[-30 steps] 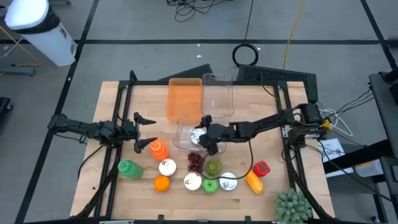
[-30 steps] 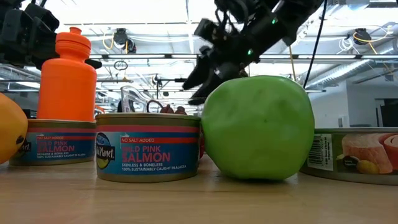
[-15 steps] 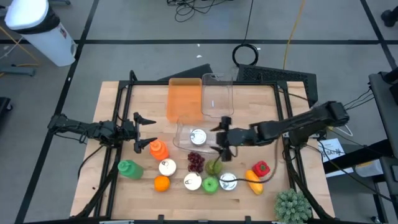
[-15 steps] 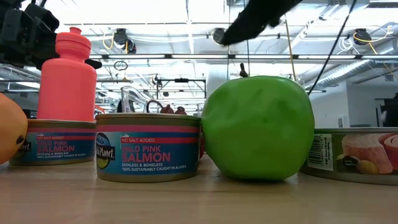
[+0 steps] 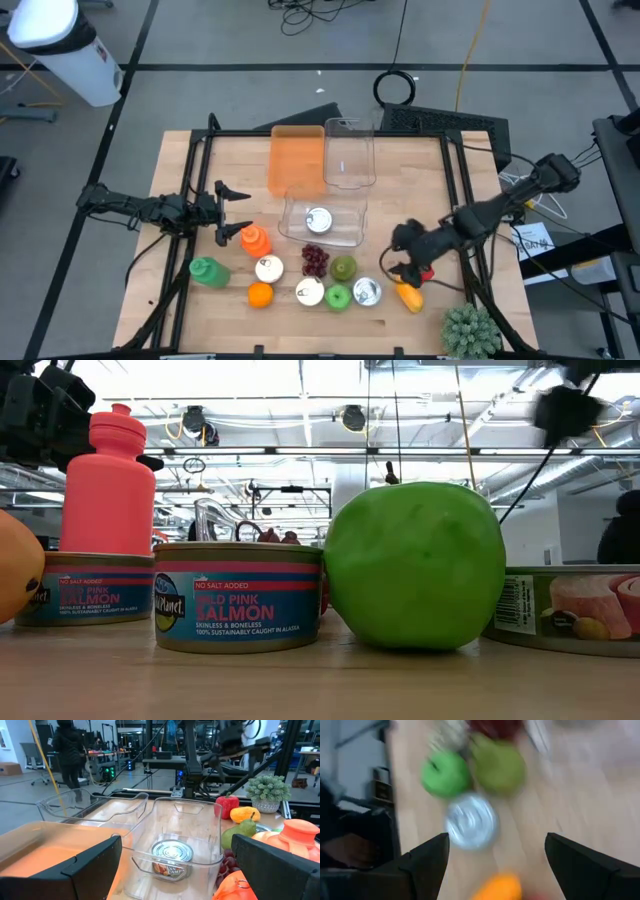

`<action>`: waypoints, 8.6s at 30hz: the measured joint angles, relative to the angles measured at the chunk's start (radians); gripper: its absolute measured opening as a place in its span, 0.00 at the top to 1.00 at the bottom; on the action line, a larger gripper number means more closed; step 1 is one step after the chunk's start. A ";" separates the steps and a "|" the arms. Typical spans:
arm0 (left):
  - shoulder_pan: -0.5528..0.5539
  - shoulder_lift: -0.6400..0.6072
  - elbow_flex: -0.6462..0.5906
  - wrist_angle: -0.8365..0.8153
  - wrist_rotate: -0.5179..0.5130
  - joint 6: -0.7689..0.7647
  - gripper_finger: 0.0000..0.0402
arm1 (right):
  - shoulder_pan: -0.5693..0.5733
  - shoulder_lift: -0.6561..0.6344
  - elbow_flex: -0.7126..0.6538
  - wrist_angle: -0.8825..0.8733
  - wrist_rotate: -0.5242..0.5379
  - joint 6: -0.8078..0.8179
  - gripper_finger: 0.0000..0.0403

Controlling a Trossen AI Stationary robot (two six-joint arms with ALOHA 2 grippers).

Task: Pick & Place Food Item
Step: Put the bell pepper into the top transparent bin

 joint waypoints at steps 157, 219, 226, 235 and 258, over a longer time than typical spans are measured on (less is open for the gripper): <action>0.000 0.000 0.000 0.000 0.000 0.000 0.02 | -0.169 0.036 -0.558 0.668 0.143 -0.443 0.28; 0.000 0.000 0.000 0.000 0.000 0.000 0.02 | -1.068 0.310 -0.091 1.065 -0.372 -0.598 0.35; 0.000 0.000 0.000 0.000 0.000 0.000 0.02 | -1.177 0.480 -0.027 1.070 -0.389 -0.519 0.35; 0.000 0.000 0.000 0.000 0.000 0.000 0.02 | -1.191 0.606 -0.021 1.168 -0.389 -0.495 0.35; 0.000 0.000 0.000 0.000 0.000 0.000 0.02 | -1.190 0.650 -0.021 1.188 -0.385 -0.586 0.19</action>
